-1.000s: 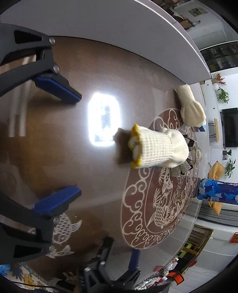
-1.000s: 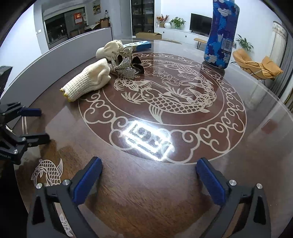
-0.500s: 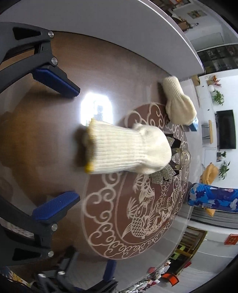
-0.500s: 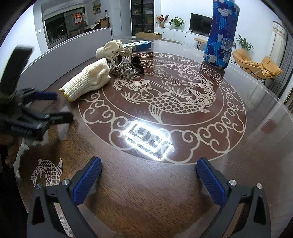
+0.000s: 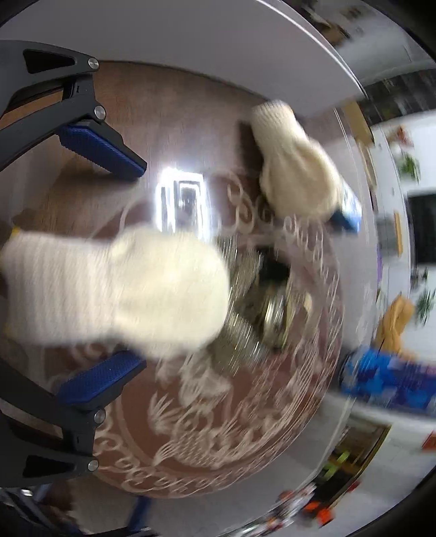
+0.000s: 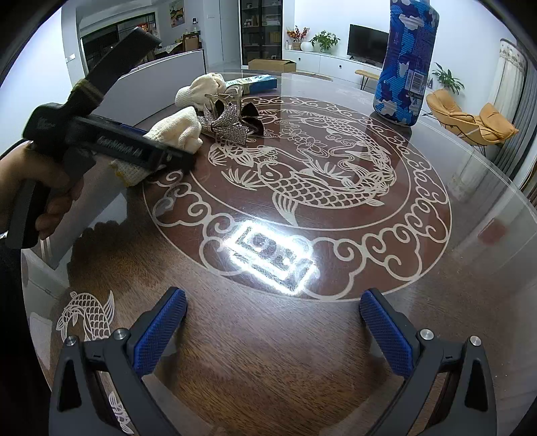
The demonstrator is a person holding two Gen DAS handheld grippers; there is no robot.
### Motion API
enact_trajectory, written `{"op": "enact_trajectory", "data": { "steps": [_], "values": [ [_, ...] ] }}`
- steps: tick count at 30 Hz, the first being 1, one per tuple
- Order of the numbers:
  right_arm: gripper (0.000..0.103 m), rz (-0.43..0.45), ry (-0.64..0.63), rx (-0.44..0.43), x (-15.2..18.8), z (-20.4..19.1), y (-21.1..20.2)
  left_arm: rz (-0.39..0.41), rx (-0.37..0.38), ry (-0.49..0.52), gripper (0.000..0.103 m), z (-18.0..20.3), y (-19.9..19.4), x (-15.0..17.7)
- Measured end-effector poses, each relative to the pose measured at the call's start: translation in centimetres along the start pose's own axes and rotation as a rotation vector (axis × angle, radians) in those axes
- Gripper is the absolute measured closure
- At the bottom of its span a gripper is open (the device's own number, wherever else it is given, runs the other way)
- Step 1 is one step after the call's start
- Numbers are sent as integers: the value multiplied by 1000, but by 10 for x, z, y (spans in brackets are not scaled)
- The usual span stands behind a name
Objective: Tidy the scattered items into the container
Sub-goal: 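Grasp the white knit glove with the left tool and lift it, then grasp the rhinestone hair claw clip with the right tool and lift it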
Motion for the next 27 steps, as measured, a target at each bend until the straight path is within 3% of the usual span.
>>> {"op": "enact_trajectory", "data": {
  "steps": [3, 5, 17, 21, 27],
  "values": [
    [0, 2, 2, 2, 0, 0, 0, 30, -14, -34, 43, -11, -5, 0],
    [0, 3, 4, 4, 0, 0, 0, 36, -16, -48, 48, -17, -8, 5],
    [0, -2, -24, -15, -10, -6, 8, 137, -32, -90, 49, -41, -33, 60],
    [0, -23, -113, -77, -43, -9, 34, 144, -29, -94, 49, -42, -32, 59],
    [0, -31, -150, -105, -114, 9, 81, 146, -14, -98, 49, -44, -32, 60]
  ]
}}
Point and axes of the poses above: each gripper's, at about its wrist camera, not at the fingertips, and y roughly the way its jaws point, z to its right, x to its underside, the point moved 9 cm from there along y, roughly the way its jaws point, and after that the axes turned 15 degrees about -x, right-handed, at the moved point
